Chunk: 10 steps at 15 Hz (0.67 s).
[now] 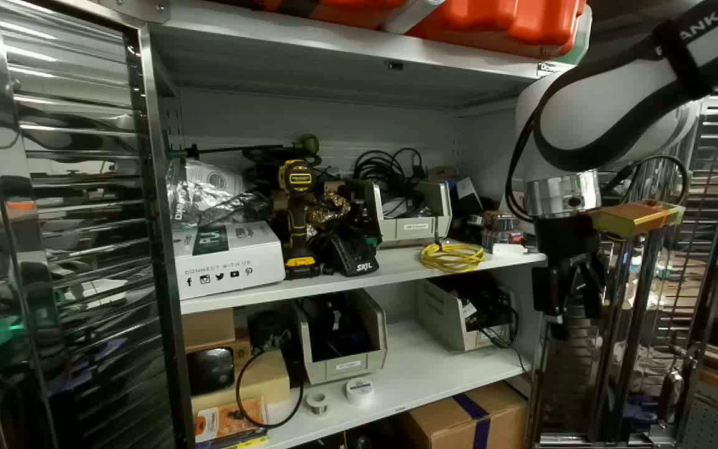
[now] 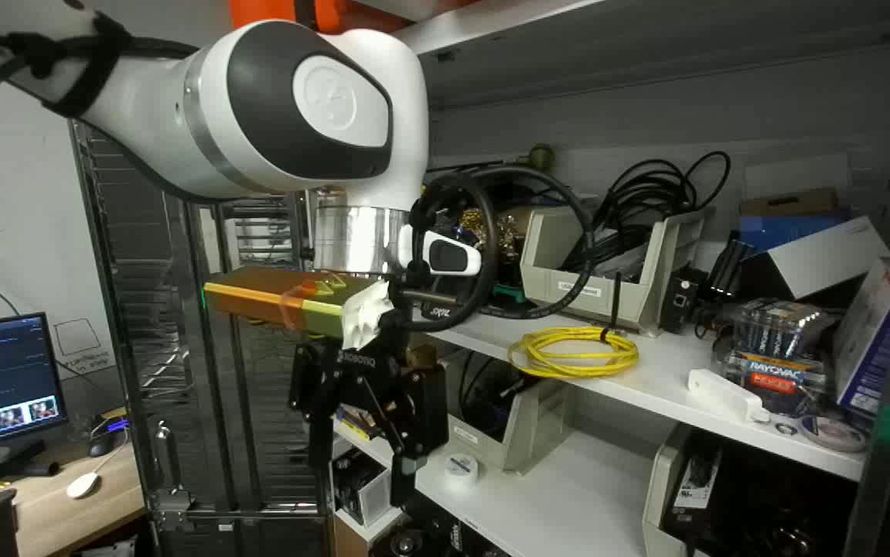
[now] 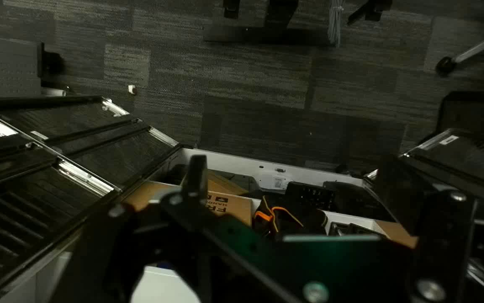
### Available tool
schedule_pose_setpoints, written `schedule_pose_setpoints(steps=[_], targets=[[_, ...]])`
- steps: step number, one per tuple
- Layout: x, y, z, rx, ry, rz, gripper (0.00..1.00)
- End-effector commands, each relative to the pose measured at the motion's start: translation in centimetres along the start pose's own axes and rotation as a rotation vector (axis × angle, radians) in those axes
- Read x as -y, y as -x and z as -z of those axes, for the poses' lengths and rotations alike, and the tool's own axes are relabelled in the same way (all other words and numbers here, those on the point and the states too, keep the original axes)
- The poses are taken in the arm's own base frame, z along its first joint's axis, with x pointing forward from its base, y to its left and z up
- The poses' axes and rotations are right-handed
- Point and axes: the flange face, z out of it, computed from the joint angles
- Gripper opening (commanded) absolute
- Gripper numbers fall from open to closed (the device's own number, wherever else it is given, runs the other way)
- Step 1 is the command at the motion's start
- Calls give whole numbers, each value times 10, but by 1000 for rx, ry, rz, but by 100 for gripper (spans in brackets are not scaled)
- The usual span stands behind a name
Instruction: Pick up the yellow cable and put it in the cable storage object
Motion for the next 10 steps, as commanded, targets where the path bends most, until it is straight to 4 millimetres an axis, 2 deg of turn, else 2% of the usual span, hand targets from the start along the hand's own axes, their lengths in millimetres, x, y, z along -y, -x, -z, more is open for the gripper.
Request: schedule_pose_setpoints(steps=[1, 7, 10], targets=[[0, 0, 1, -2, 0, 0, 100], [-1, -1, 5, -11, 1, -1, 100], [-6, -19, 0, -62, 10, -114, 100]])
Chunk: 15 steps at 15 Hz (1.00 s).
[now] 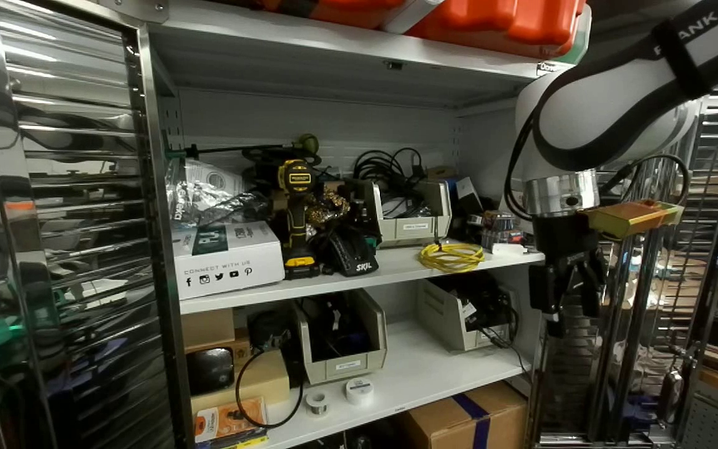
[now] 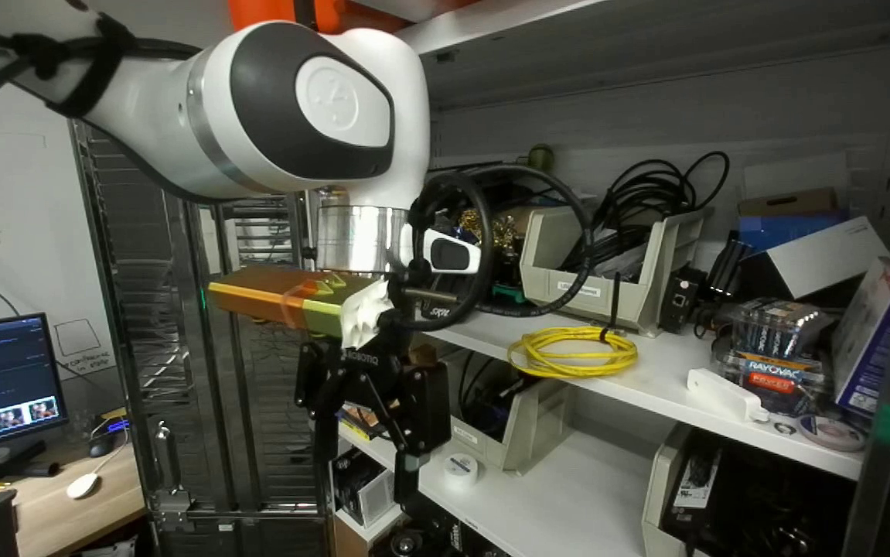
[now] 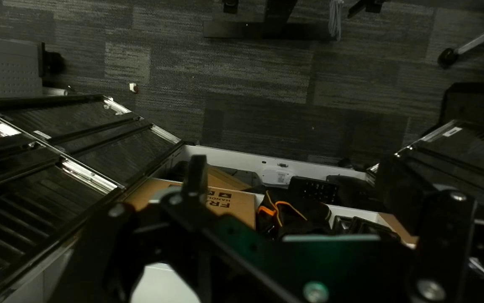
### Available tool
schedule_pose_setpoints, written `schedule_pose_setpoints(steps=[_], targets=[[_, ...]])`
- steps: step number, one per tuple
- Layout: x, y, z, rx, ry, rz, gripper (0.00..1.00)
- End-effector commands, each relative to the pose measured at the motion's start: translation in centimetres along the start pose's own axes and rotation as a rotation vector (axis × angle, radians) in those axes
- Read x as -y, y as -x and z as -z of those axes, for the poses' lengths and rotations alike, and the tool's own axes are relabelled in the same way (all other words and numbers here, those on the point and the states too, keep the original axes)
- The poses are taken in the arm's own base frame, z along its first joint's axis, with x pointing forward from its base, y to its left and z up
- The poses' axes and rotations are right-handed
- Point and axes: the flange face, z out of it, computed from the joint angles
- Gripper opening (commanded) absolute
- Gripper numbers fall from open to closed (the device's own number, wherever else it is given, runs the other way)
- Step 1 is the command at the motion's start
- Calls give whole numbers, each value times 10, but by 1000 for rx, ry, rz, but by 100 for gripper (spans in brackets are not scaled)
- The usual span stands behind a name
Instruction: Pick up the yellow cable and put it in the cable storage object
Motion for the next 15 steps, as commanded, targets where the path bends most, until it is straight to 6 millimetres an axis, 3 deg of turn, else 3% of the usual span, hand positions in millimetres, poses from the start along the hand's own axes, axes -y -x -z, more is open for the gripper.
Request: schedule_pose_setpoints(steps=[1, 5, 11, 15], targets=[[-6, -24, 0, -74, 12, -131, 100], [-8, -51, 17, -207, 30, -302, 100], [-24, -42, 65, -337, 75, -502, 100], [-52, -54, 71, -470, 45, -663, 100]])
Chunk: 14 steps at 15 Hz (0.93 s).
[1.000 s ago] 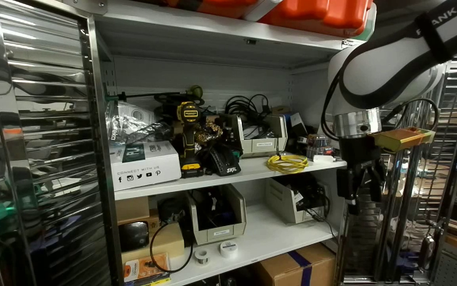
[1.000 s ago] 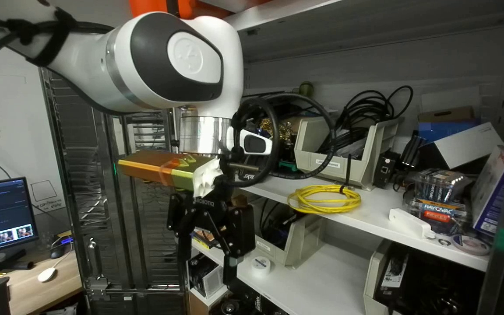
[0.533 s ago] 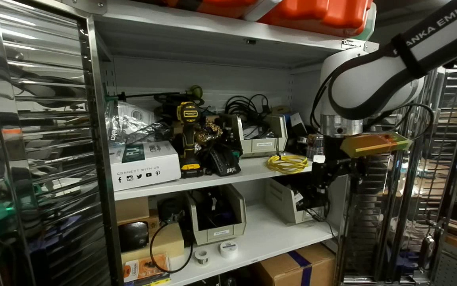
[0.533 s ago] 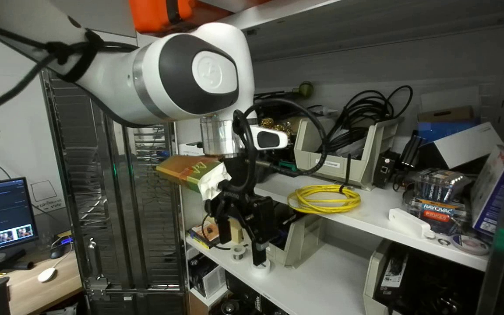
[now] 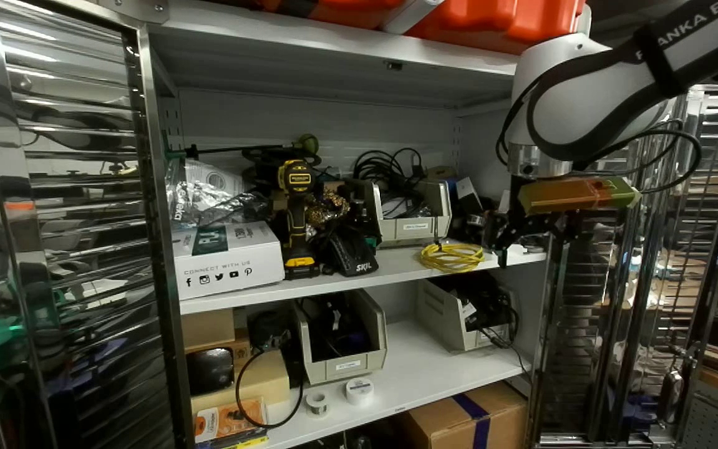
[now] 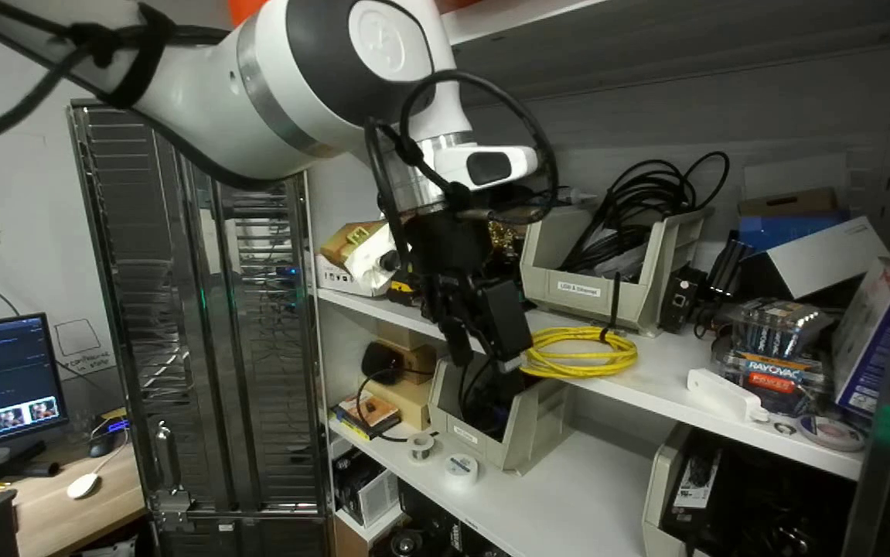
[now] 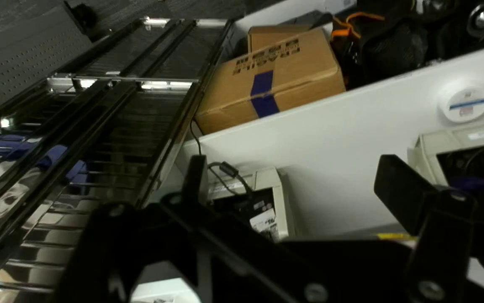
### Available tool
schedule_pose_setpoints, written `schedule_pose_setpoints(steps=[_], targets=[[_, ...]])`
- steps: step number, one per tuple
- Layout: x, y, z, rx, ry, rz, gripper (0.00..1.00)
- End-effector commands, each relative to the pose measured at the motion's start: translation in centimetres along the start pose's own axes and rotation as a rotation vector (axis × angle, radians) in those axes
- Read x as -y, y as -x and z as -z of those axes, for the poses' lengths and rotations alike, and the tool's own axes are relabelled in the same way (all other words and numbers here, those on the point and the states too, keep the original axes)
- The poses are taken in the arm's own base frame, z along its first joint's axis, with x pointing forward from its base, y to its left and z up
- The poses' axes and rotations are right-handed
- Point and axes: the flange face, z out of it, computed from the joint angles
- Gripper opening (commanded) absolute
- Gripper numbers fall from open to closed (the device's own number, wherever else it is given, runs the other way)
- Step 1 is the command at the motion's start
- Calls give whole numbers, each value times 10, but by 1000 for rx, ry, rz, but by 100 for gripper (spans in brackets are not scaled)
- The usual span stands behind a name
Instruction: Pick up the yellow cable and put it in the cable storage object
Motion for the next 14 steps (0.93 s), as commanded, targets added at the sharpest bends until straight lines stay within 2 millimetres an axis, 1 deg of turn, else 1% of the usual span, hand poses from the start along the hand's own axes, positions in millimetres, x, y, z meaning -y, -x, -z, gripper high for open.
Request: schedule_pose_setpoints(steps=[1, 4, 8, 14], targets=[[-13, -26, -3, -100, -42, -145, 100], [-16, -49, -18, -149, -96, -265, 100], [-13, -70, -34, -183, -139, -357, 100], [-4, -90, -27, -257, -210, -416, 100]])
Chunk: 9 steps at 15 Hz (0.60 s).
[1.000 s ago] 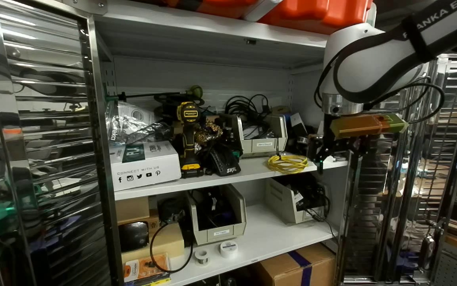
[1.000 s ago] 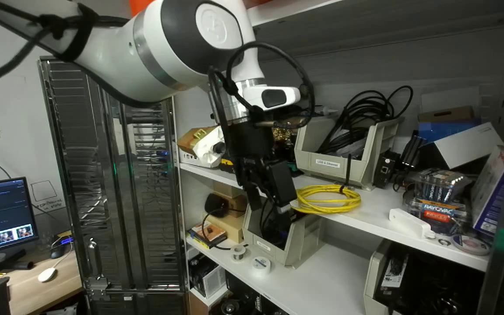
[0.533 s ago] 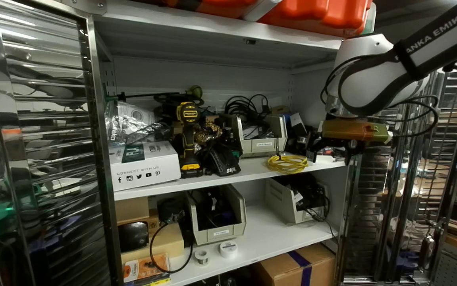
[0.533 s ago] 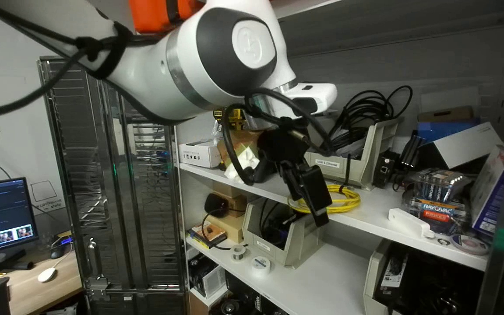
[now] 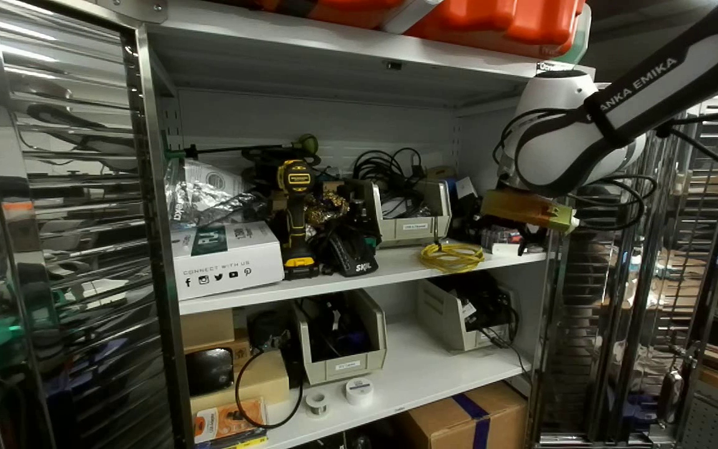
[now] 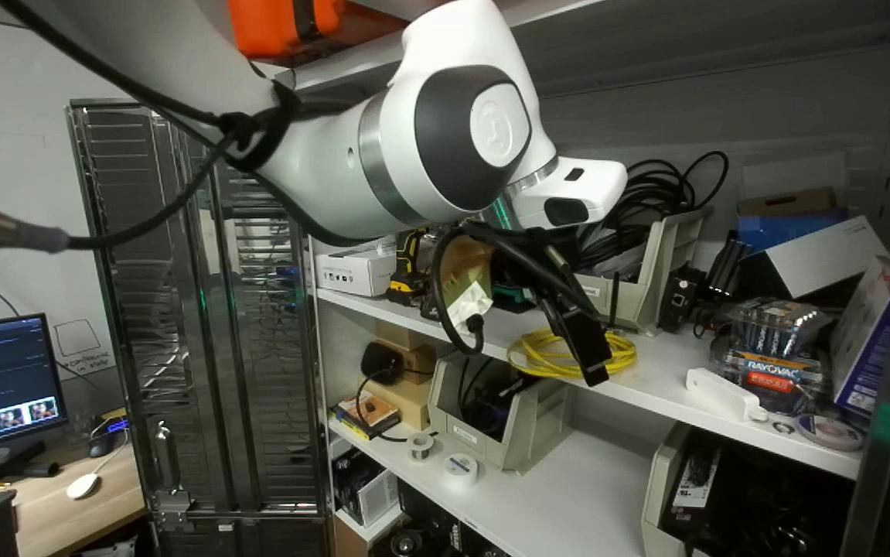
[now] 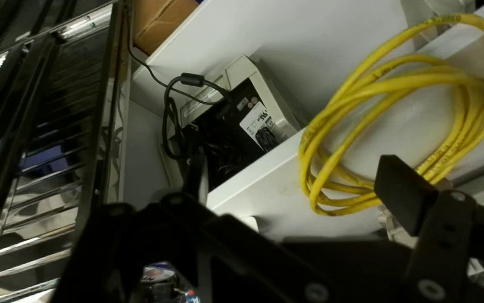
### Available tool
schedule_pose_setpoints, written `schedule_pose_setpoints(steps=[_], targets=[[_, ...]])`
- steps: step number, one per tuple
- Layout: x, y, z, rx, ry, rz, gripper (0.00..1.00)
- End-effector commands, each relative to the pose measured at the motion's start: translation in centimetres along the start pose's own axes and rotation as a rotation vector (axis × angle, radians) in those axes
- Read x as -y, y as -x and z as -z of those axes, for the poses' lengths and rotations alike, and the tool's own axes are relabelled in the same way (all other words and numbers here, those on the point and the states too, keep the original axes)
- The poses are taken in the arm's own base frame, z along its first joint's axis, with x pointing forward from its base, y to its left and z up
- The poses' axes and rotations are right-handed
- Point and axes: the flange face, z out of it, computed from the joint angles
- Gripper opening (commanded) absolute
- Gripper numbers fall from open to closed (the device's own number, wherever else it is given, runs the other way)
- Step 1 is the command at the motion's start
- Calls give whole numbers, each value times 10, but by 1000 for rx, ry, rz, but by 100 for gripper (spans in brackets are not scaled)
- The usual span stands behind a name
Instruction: Pick up the yellow cable and put it in the cable storage object
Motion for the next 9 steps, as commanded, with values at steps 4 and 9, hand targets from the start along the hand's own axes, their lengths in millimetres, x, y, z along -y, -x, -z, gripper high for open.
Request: schedule_pose_setpoints(steps=[4, 9], targets=[[19, -15, -9, -30, -22, -24, 100], [36, -12, -32, -20, -7, -5, 100]])
